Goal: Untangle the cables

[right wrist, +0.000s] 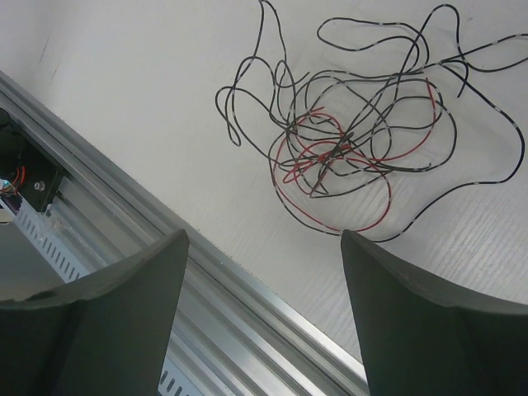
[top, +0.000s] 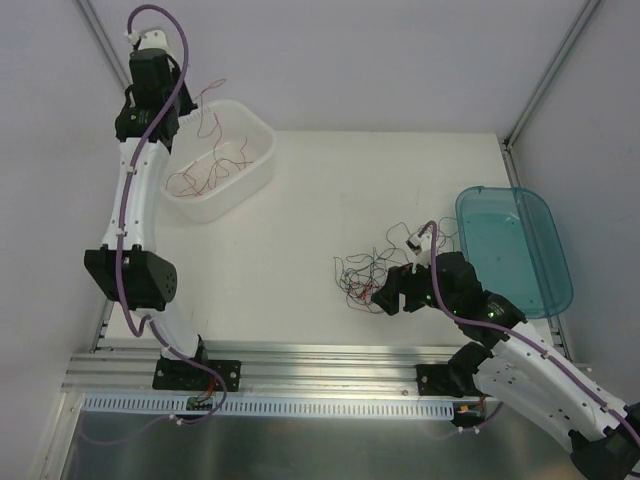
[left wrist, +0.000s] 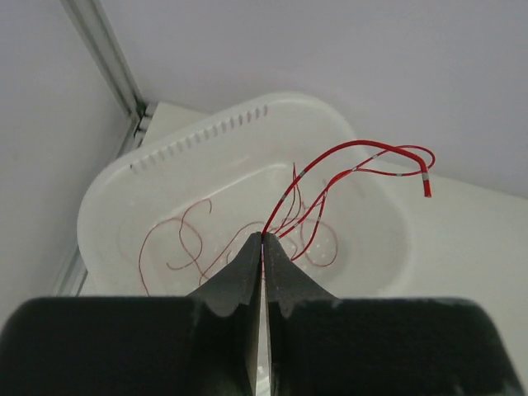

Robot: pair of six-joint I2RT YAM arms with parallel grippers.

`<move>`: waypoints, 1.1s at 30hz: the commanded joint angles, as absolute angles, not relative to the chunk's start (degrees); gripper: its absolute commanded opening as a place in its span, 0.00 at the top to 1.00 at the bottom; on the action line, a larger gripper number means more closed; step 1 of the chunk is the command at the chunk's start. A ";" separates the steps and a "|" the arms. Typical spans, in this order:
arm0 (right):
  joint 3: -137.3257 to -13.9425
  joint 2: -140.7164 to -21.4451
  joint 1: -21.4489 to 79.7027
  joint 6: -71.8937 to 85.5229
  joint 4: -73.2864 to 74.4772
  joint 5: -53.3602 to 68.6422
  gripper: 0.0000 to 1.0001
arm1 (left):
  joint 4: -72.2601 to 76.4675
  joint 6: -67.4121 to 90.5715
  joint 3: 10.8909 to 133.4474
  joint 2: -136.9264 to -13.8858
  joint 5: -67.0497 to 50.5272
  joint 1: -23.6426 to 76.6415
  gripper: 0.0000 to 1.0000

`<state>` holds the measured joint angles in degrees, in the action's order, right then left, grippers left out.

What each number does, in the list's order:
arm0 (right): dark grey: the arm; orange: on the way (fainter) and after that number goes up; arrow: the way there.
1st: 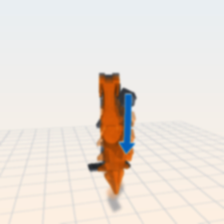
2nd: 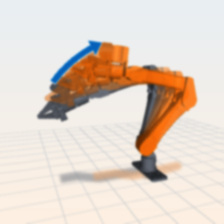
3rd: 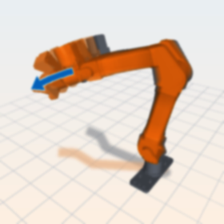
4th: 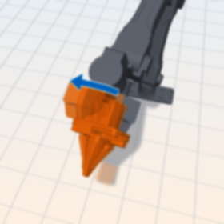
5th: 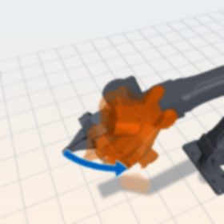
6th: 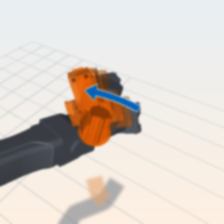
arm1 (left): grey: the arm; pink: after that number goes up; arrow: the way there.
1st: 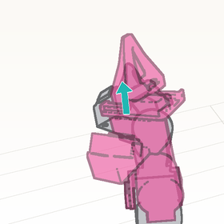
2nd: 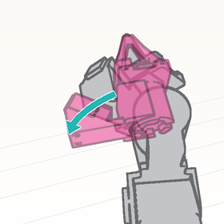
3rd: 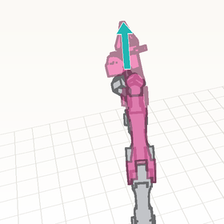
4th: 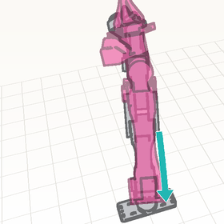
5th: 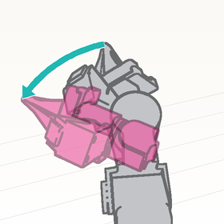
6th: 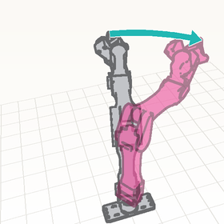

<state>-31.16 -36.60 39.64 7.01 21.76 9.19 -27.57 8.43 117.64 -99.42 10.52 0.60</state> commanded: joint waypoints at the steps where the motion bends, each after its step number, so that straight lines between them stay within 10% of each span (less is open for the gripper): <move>1: -31.29 -36.91 39.90 7.56 20.48 8.53 0.21 | -26.54 10.28 113.03 -102.91 10.46 -1.67 0.98; 3: -31.38 -37.26 39.81 7.30 20.48 8.53 0.21 | -26.63 10.11 111.72 -103.45 11.34 -2.46 0.91; 8: -31.99 -38.67 39.90 6.86 20.57 6.86 0.21 | -26.46 11.50 104.69 -98.27 7.04 -2.37 0.24; 12: -33.66 -41.47 39.82 7.29 21.53 3.00 0.21 | -26.54 13.53 96.79 -91.25 2.73 -1.24 0.04; 33: -32.09 -50.64 39.82 18.63 20.74 -7.99 0.29 | -21.01 30.75 60.90 -75.93 -2.03 42.16 0.01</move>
<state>-33.28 -53.47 39.64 14.37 20.69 -3.36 -25.02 24.40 59.77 -73.58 -5.23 38.11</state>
